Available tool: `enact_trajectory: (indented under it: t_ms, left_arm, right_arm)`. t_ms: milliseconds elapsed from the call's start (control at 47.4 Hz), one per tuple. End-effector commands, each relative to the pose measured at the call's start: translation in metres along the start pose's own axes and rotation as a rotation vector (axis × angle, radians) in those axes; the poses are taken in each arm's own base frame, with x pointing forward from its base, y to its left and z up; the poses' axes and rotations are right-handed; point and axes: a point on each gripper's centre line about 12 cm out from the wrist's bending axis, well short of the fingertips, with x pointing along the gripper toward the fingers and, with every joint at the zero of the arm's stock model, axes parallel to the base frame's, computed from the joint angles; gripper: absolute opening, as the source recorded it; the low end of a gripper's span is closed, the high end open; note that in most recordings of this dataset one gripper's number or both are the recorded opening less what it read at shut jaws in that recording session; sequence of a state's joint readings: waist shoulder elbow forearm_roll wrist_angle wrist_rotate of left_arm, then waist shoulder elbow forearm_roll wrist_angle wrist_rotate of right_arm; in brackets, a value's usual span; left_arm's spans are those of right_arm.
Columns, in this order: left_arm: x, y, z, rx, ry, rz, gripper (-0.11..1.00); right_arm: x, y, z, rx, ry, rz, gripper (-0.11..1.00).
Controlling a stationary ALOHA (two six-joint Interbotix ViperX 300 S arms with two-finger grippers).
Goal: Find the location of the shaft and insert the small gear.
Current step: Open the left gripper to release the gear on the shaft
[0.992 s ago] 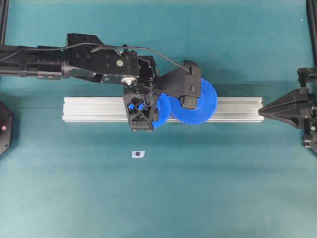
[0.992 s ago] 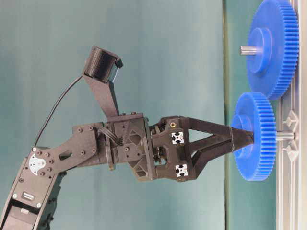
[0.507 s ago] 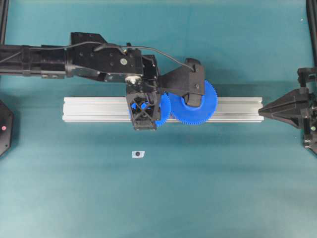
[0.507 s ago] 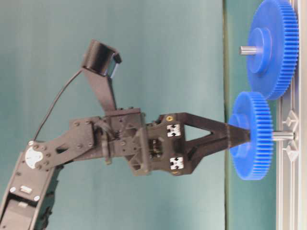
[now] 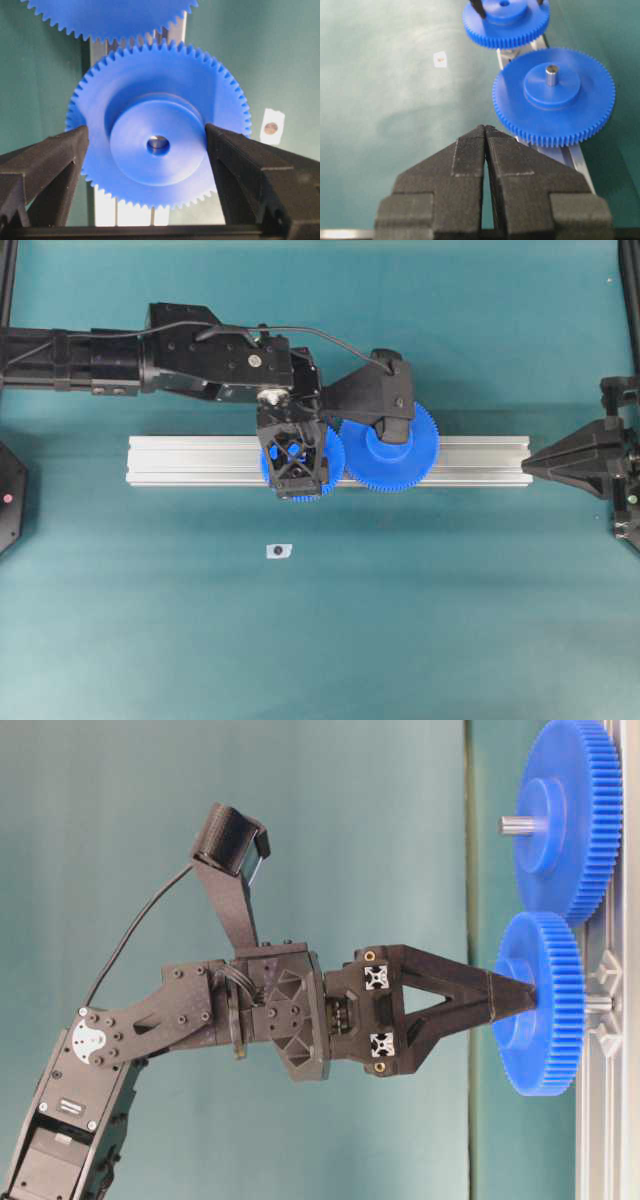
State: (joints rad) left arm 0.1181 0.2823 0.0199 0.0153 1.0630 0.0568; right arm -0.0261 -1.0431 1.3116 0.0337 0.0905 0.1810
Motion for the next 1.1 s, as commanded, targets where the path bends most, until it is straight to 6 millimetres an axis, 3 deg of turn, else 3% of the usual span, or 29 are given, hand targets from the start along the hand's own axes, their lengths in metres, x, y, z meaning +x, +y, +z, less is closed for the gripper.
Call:
enact_trajectory:
  t_ms: [0,253,507,1077]
  left_arm:
    - [-0.034,-0.006,0.01,0.02,-0.091,0.006,0.87]
    - [-0.042,-0.022,0.01,0.048,-0.105,-0.003,0.88]
    - [-0.054,-0.022,0.009,0.047,-0.13,-0.002,0.88]
    - [-0.059,-0.022,0.009,0.05,-0.142,-0.001,0.88]
  right_arm:
    - [0.0,0.001,0.006,0.01,-0.016,0.0,0.03]
    - [0.0,0.001,0.006,0.01,-0.015,0.002,0.03]
    - [0.0,0.001,0.006,0.01,-0.015,0.002,0.03]
    - [0.0,0.001,0.006,0.01,-0.014,0.001,0.03]
